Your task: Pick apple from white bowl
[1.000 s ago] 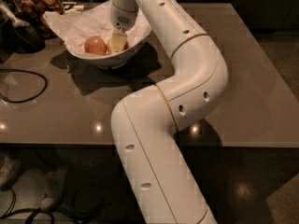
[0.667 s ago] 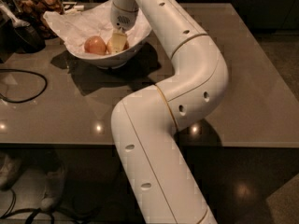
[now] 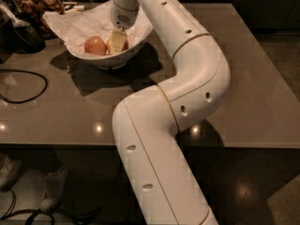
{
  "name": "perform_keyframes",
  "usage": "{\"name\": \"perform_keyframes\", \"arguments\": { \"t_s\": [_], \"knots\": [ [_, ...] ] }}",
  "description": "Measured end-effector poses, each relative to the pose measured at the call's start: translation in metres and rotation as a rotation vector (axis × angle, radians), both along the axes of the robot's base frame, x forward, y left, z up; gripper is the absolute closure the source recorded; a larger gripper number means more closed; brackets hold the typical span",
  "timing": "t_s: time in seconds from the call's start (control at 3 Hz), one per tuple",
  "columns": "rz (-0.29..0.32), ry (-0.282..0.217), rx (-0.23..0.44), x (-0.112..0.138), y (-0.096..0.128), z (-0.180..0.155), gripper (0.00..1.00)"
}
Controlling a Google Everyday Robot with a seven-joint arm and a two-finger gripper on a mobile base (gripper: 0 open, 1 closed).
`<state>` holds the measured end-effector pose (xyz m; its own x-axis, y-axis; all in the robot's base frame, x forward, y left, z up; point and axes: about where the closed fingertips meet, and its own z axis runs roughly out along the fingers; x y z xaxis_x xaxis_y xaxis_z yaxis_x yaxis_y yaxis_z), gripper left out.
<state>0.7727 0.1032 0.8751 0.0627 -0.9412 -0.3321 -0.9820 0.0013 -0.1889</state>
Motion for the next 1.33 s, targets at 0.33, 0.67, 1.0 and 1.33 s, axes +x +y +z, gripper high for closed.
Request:
{"name": "perform_keyframes", "arguments": {
  "t_s": [0.33,0.67,1.0,1.33],
  "knots": [
    [-0.009,-0.034,0.033,0.001,0.004,0.019,1.00],
    [-0.023,-0.058,0.063,-0.005,0.007,0.044,1.00],
    [-0.013,-0.065,0.110,-0.013,0.012,0.064,1.00],
    [0.020,-0.052,0.165,-0.025,0.021,0.078,1.00]
  ]
}}
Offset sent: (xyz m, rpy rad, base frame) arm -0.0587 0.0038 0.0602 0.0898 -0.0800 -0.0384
